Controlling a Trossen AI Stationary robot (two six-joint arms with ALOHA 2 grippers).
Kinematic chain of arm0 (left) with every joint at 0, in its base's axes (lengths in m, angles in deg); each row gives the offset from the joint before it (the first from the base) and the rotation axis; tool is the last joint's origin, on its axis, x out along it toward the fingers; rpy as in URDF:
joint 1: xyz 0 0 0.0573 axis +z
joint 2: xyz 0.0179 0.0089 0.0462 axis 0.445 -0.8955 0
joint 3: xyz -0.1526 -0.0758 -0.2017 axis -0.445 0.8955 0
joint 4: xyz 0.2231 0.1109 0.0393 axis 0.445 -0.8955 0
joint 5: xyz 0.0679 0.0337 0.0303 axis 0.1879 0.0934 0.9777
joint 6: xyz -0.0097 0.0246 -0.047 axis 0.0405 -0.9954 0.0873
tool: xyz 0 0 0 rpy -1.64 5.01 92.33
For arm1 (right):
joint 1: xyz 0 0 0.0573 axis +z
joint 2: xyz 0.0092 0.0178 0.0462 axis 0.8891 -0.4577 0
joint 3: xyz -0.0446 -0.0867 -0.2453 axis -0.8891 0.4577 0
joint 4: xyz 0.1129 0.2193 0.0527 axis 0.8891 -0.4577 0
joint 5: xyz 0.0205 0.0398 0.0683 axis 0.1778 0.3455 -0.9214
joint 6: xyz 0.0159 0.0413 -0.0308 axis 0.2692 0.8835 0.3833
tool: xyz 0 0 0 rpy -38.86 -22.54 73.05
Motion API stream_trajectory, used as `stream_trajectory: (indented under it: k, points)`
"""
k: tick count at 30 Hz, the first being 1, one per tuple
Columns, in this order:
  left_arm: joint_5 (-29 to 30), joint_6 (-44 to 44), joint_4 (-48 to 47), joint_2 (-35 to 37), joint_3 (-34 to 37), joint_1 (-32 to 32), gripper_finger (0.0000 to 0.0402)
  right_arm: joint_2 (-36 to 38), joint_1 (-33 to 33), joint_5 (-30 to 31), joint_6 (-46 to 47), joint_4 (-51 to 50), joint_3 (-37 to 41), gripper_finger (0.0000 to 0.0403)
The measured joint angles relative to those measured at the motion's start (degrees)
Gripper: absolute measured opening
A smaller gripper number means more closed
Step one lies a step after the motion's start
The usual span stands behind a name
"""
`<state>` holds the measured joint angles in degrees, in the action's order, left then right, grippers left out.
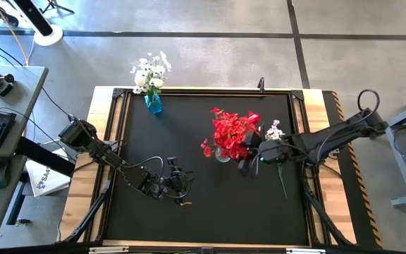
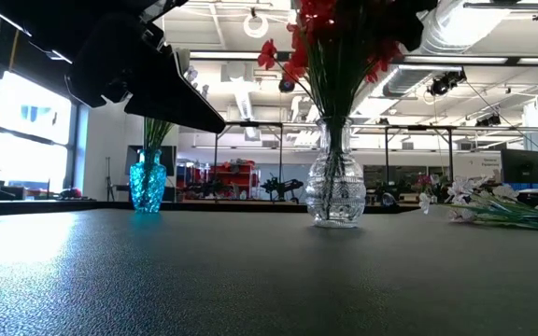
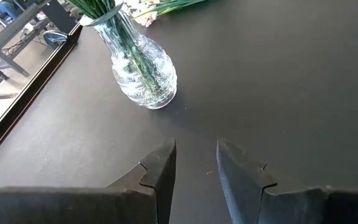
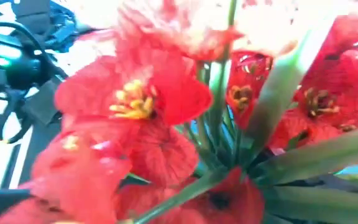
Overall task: Sort flowers into vase by color
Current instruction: Put the red flowers into the transparent vase
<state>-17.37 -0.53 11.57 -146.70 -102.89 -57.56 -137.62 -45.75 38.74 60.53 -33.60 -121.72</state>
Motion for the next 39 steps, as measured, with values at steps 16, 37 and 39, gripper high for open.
stream_trajectory:
  k: [16,37,39]
  points:
    - [-0.02,0.08,0.16,0.01,0.00,0.00,0.0106,7.51,2.90,-7.48,3.07,-10.83,-2.71,0.0206]
    - [-0.11,0.14,0.36,0.01,0.00,0.00,0.0106,0.18,16.52,-2.66,13.06,-29.30,-9.42,0.0155]
    - [-0.11,0.16,0.36,-0.01,0.00,0.00,0.0106,-3.36,17.48,0.13,14.22,-28.76,-8.26,0.0155]
